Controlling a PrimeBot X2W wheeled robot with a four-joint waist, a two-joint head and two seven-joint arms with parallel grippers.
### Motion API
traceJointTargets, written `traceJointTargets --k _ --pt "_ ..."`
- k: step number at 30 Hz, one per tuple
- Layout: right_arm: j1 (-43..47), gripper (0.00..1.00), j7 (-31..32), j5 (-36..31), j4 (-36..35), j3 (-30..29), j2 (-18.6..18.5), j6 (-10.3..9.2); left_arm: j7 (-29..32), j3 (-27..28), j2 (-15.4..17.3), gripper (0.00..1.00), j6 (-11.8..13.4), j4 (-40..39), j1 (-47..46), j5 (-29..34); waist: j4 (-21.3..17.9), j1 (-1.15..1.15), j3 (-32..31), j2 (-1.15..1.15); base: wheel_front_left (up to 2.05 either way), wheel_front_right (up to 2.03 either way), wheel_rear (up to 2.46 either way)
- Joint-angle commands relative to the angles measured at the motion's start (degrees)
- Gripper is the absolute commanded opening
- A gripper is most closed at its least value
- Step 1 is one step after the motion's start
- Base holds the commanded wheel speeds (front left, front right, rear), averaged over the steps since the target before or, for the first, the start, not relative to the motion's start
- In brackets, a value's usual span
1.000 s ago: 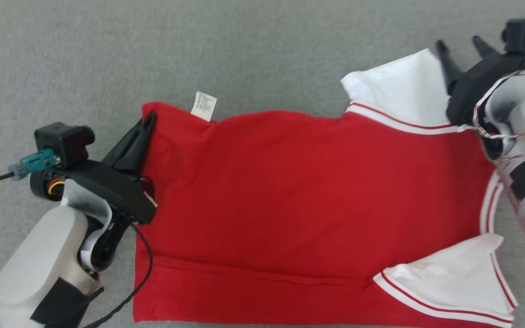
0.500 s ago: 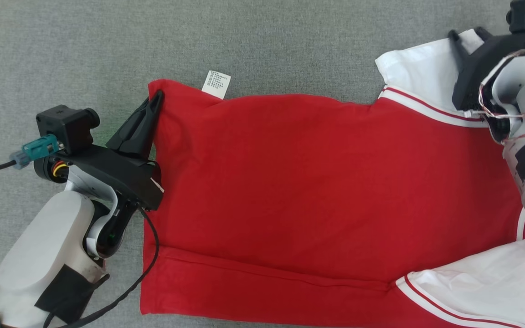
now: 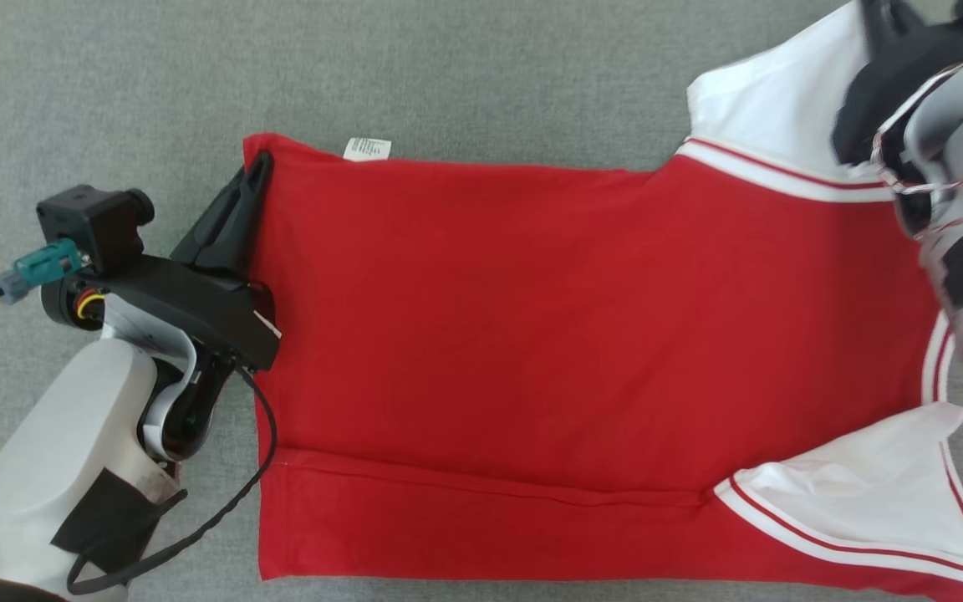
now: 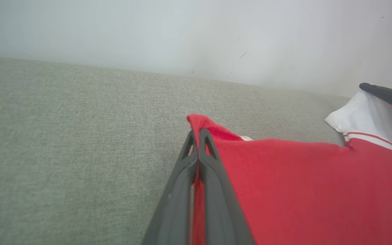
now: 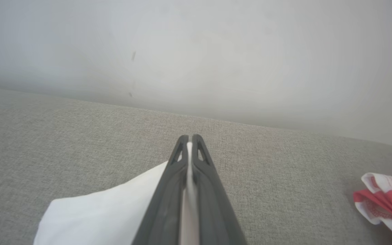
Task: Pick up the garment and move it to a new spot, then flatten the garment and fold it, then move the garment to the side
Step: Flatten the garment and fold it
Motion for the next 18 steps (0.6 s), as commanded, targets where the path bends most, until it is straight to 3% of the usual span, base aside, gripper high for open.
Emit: traceJointTargets --k 1,9,18 --pt "1.7 0.00 -1.5 0.7 0.1 0.0 0.6 0.02 -0.7 -0.4 0.0 0.00 0.1 0.9 0.3 -0.8 -1.0 -0.01 -1.6 -0.01 0.00 0.00 0.00" --pt "7.6 0.00 -6.1 5.3 -3.8 0.7 0.9 0.03 -2.3 -1.4 1.5 0.00 0.1 3.1 3.1 -2.2 -3.7 -0.01 -5.9 -0.01 0.00 0.00 0.00" --pt "19.8 0.00 -8.5 13.3 -16.2 2.2 -0.9 0.03 -4.0 -2.2 2.7 0.00 0.2 1.9 8.3 -2.4 -6.1 -0.01 -10.1 -0.01 0.00 0.00 0.00"
